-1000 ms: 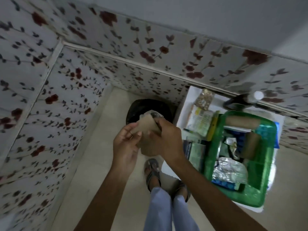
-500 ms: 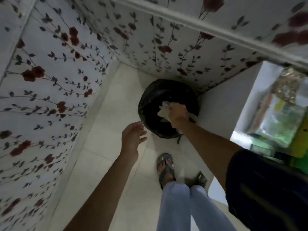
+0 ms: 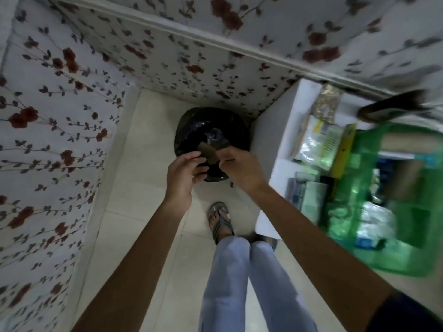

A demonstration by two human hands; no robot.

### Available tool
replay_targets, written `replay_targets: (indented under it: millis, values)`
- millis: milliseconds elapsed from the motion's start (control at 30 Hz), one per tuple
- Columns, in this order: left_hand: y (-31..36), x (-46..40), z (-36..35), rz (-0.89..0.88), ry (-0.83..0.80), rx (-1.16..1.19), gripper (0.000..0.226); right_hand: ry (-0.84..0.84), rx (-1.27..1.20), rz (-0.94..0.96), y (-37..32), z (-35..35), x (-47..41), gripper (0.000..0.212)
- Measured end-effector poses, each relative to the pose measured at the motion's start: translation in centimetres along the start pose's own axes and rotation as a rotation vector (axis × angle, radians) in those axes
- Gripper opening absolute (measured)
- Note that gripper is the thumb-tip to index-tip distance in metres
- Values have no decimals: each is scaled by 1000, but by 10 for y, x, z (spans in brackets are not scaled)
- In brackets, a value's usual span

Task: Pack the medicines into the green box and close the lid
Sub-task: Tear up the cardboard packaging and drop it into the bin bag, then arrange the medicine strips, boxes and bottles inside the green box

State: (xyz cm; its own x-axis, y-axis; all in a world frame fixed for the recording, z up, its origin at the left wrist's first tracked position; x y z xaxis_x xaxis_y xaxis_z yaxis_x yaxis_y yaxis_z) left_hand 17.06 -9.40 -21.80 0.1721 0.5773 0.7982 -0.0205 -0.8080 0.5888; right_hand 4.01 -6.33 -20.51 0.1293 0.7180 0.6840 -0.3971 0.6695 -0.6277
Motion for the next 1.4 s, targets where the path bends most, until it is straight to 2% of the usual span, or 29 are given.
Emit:
replay_targets:
  millis: [233, 300, 400, 500, 567, 633, 700, 767, 833, 933, 1033, 1133, 1300, 1400]
  values:
    - [12, 84, -80, -138, -249, -280, 17, 198, -202, 222, 1, 109, 145, 16]
    - [3, 98, -99, -167, -292, -425, 19, 318, -277, 218, 14, 139, 179, 17]
    - [-17, 107, -122, -223, -329, -716, 16, 594, -415, 115, 56, 177, 220, 18]
    - [-41, 109, -144, -274, -245, -965, 30, 809, -565, -25, 114, 202, 252, 26]
    - [-58, 106, -156, -265, -141, -1065, 40, 859, -605, -155, 156, 208, 266, 29]
    - [-70, 101, -162, -228, -66, -1108, 46, 826, -607, -302, 191, 204, 268, 23]
    - [-79, 97, -170, -178, -11, -1083, 65, 740, -567, -405, 218, 198, 264, 13]
    - [-84, 96, -177, -141, 94, -1064, 76, 635, -462, -476, 240, 190, 256, 22]
    - [-86, 94, -180, -88, 176, -1024, 68, 539, -330, -533, 247, 182, 246, 32]
    - [-84, 97, -184, -120, 167, -904, 25, 531, -286, -554, 250, 172, 232, 52]
    - [-82, 100, -180, -183, 118, -900, 48, 572, -237, -567, 248, 164, 220, 72]
    - [-79, 104, -171, -209, 119, -812, 39, 591, -180, -568, 246, 161, 213, 83]
    - [-55, 117, -157, -302, 210, -552, 25, 619, -38, -526, 249, 168, 208, 63]
    - [-34, 127, -155, -373, 211, -289, 17, 602, -101, -472, 250, 179, 206, 42]
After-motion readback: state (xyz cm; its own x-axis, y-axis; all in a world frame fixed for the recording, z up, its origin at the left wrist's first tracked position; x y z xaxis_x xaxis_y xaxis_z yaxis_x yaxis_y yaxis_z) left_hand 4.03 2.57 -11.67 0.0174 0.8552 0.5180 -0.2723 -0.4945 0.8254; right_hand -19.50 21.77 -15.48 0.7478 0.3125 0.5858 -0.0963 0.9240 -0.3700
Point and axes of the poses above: each hand's wrist, its own x-axis away from the middle knuckle, its own z-axis out of the back of the hand, y = z × x, the point moved 1 cm from there along -x, towards the middle knuckle, and after that the axes turned 8 degrees about -y, right-handed, at the moved point
